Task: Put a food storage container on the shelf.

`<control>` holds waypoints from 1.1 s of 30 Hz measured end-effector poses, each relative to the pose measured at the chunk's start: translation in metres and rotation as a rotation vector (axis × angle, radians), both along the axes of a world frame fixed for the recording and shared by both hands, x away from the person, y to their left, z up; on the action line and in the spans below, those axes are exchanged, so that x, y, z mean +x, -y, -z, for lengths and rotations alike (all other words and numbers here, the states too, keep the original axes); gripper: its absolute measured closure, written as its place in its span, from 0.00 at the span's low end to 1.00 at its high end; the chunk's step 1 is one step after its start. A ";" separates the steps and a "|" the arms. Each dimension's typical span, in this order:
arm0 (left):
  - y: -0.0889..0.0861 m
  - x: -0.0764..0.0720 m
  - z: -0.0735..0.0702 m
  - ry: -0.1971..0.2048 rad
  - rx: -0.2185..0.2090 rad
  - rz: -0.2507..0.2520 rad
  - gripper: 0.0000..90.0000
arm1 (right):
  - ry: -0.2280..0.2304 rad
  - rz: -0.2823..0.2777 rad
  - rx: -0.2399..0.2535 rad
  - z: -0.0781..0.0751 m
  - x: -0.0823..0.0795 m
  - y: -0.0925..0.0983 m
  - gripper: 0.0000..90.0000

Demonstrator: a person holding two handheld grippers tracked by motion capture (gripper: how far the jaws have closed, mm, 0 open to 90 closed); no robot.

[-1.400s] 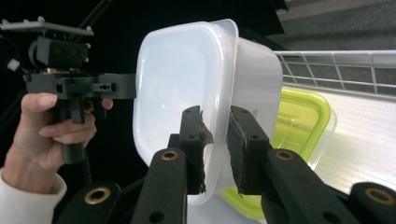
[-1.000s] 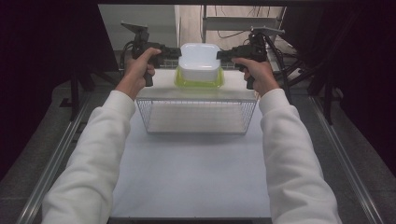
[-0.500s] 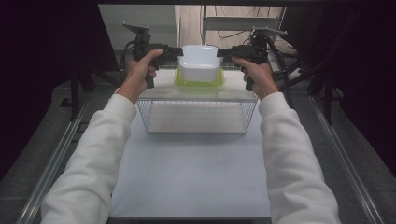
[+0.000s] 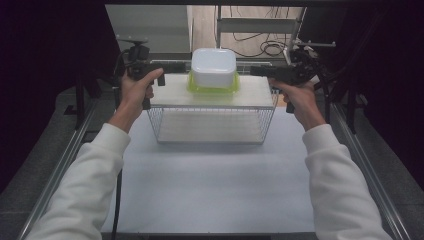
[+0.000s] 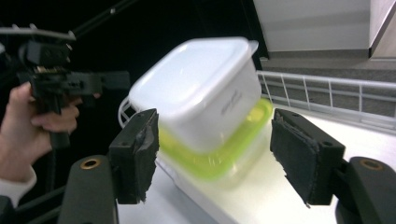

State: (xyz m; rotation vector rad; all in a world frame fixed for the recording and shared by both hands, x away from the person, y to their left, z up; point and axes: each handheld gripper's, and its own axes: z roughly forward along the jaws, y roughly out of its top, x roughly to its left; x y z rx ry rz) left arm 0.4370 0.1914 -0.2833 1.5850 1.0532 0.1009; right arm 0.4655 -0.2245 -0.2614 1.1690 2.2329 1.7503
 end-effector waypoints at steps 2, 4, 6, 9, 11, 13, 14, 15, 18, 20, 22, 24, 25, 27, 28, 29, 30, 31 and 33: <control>-0.003 -0.013 0.003 0.022 0.018 -0.002 0.31 | 0.023 -0.008 -0.017 0.004 -0.010 0.005 0.35; -0.006 -0.025 0.007 0.032 0.030 -0.002 0.30 | 0.036 -0.017 -0.034 0.008 -0.018 0.008 0.34; -0.008 -0.035 0.012 0.037 0.042 -0.002 0.30 | 0.047 -0.017 -0.066 0.012 -0.029 0.011 0.33; -0.008 -0.059 0.025 0.039 0.111 -0.017 0.28 | 0.069 -0.003 -0.120 0.022 -0.046 0.016 0.29; -0.007 -0.073 0.035 0.042 0.130 -0.011 0.28 | 0.097 0.000 -0.146 0.032 -0.059 0.019 0.27; -0.006 -0.089 0.049 0.042 0.163 -0.006 0.27 | 0.113 -0.003 -0.171 0.043 -0.073 0.022 0.25; -0.006 -0.097 0.056 0.041 0.174 -0.006 0.27 | 0.118 -0.004 -0.182 0.048 -0.081 0.023 0.24; -0.005 -0.106 0.065 0.044 0.189 -0.006 0.27 | 0.125 -0.002 -0.195 0.054 -0.088 0.025 0.24; -0.003 -0.124 0.086 0.019 0.215 0.008 0.26 | 0.133 0.005 -0.217 0.071 -0.107 0.029 0.22; 0.000 -0.136 0.100 0.003 0.250 0.021 0.25 | 0.135 0.009 -0.226 0.086 -0.120 0.032 0.21; 0.003 -0.146 0.116 0.000 0.273 0.014 0.25 | 0.124 0.006 -0.232 0.099 -0.130 0.034 0.21; 0.005 -0.151 0.130 -0.015 0.282 0.030 0.24 | 0.096 -0.010 -0.251 0.116 -0.140 0.036 0.21; 0.006 -0.154 0.140 -0.027 0.290 0.029 0.25 | 0.091 -0.010 -0.257 0.120 -0.142 0.037 0.20; 0.008 -0.157 0.155 -0.060 0.289 0.040 0.25 | 0.074 -0.006 -0.292 0.136 -0.148 0.039 0.19; 0.007 -0.157 0.161 -0.072 0.281 0.040 0.25 | 0.064 -0.007 -0.297 0.143 -0.151 0.039 0.18; 0.006 -0.159 0.172 -0.108 0.260 0.038 0.25 | 0.052 -0.010 -0.299 0.149 -0.152 0.039 0.18; 0.006 -0.160 0.177 -0.118 0.264 0.036 0.25 | 0.034 -0.013 -0.300 0.158 -0.155 0.040 0.17; 0.006 -0.161 0.182 -0.133 0.274 0.031 0.25 | 0.029 -0.015 -0.298 0.162 -0.156 0.040 0.17; 0.007 -0.161 0.187 -0.136 0.292 0.030 0.25 | 0.019 -0.019 -0.300 0.172 -0.157 0.039 0.17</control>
